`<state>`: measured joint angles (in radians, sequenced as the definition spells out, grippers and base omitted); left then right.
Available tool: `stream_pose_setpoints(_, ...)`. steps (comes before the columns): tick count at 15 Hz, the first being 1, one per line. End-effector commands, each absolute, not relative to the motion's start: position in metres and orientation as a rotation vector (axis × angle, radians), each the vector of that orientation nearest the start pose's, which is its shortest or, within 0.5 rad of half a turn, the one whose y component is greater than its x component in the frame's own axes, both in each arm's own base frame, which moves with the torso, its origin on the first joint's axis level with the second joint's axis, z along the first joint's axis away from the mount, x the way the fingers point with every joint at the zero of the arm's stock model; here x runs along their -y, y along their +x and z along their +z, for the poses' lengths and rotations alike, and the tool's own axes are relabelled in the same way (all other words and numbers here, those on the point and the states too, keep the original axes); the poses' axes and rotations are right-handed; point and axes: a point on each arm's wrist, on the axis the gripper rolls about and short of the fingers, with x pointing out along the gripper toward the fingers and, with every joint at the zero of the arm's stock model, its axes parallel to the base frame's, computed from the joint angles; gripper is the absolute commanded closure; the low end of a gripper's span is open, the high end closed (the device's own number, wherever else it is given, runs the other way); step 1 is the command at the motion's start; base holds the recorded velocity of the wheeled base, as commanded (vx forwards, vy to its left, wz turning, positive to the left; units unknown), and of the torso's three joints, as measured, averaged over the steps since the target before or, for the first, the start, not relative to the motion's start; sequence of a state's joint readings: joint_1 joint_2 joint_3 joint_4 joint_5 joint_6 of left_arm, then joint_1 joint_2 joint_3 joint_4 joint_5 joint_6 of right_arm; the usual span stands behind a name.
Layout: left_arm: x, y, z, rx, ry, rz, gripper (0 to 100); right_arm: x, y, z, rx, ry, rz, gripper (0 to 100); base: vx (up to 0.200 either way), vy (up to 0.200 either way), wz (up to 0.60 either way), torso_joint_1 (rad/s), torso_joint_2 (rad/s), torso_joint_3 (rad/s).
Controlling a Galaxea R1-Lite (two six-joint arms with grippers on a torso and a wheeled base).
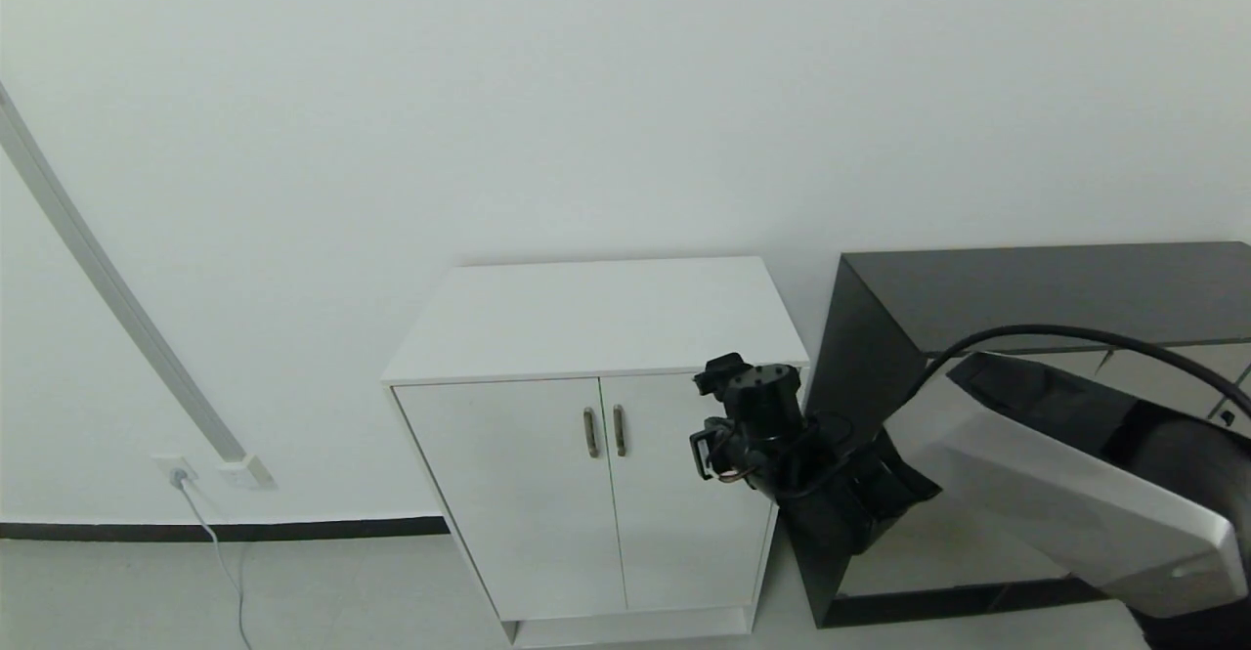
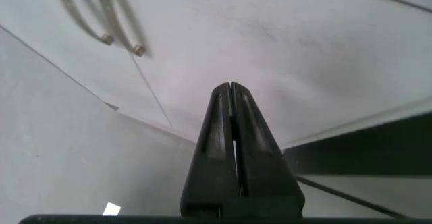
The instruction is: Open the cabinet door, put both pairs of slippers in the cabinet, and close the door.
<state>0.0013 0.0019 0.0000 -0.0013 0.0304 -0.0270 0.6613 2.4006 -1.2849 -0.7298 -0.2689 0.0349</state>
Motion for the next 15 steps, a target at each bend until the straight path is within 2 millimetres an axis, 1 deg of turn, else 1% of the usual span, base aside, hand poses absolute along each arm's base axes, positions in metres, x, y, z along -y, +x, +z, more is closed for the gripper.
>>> stream_pose_setpoints(1,-0.001,-0.023,0.076,0.0,-0.028,0.032,100,-0.263,0.343,0.075,-0.304,-0.117,0.387,100,0.0,0.0,0.0,0.0,0.0,0.0)
stream_pose_setpoints(2,-0.001,-0.023,0.076,0.0,-0.028,0.034,100,-0.249,0.33,0.092,-0.274,-0.099,0.379,100,0.0,0.0,0.0,0.0,0.0,0.0)
stream_pose_setpoints(4,-0.001,-0.023,0.076,0.0,-0.028,0.032,100,-0.224,0.312,0.111,-0.248,-0.08,0.353,100,0.0,0.0,0.0,0.0,0.0,0.0)
stream_pose_setpoints(8,-0.001,-0.023,0.076,-0.001,-0.028,0.032,100,-0.175,0.282,0.134,-0.24,-0.083,0.243,100,0.0,0.0,0.0,0.0,0.0,0.0)
stream_pose_setpoints(11,-0.001,-0.023,0.076,0.0,-0.028,0.031,100,-0.153,0.262,0.145,-0.229,-0.079,0.216,100,0.0,0.0,0.0,0.0,0.0,0.0)
stream_pose_setpoints(13,-0.001,-0.023,0.076,0.0,-0.028,0.029,100,-0.141,0.245,0.146,-0.236,-0.105,0.213,100,0.0,0.0,0.0,0.0,0.0,0.0)
stream_pose_setpoints(15,-0.001,-0.023,0.076,0.0,-0.028,0.029,100,-0.128,0.224,0.155,-0.209,-0.109,0.213,100,0.0,0.0,0.0,0.0,0.0,0.0)
